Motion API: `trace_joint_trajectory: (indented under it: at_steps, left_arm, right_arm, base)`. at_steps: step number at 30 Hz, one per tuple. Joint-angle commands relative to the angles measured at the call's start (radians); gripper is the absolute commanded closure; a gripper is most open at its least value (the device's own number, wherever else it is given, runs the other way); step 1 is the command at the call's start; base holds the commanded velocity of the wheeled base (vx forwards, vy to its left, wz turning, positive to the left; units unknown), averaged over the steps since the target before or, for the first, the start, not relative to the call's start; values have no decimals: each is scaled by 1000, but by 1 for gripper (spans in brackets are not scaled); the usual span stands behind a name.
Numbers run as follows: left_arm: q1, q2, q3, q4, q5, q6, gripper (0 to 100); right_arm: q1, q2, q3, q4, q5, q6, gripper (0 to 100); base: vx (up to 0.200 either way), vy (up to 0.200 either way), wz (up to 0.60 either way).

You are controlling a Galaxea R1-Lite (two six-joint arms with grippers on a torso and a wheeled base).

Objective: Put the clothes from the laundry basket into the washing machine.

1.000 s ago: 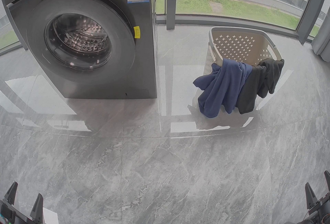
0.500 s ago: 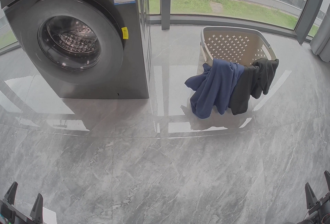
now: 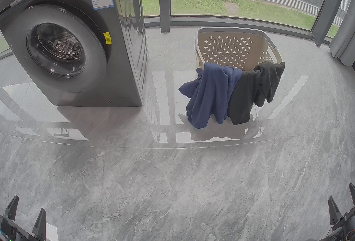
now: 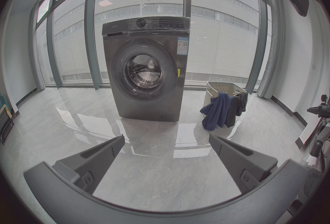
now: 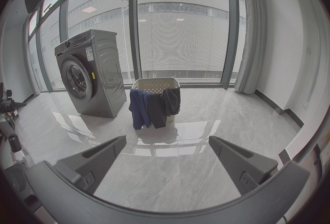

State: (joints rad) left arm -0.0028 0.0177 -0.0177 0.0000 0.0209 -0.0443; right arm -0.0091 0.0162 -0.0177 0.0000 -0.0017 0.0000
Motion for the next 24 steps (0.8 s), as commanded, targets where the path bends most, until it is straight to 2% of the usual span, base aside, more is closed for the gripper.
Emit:
trace_joint_trajectory:
  at_steps: [1, 13, 24]
  left_arm:
    - [0, -10, 16, 0, 1, 0, 0]
    - [0, -10, 16, 0, 1, 0, 0]
    - [0, -10, 16, 0, 1, 0, 0]
  right_arm:
    - [0, -4, 16, 0, 0, 0, 0]
    - [0, -4, 16, 0, 0, -2, 0]
    - [1, -4, 16, 2, 0, -2, 0]
  base:
    - [0, -200, 0]
    - [0, 0, 0]
    - [200, 0, 0]
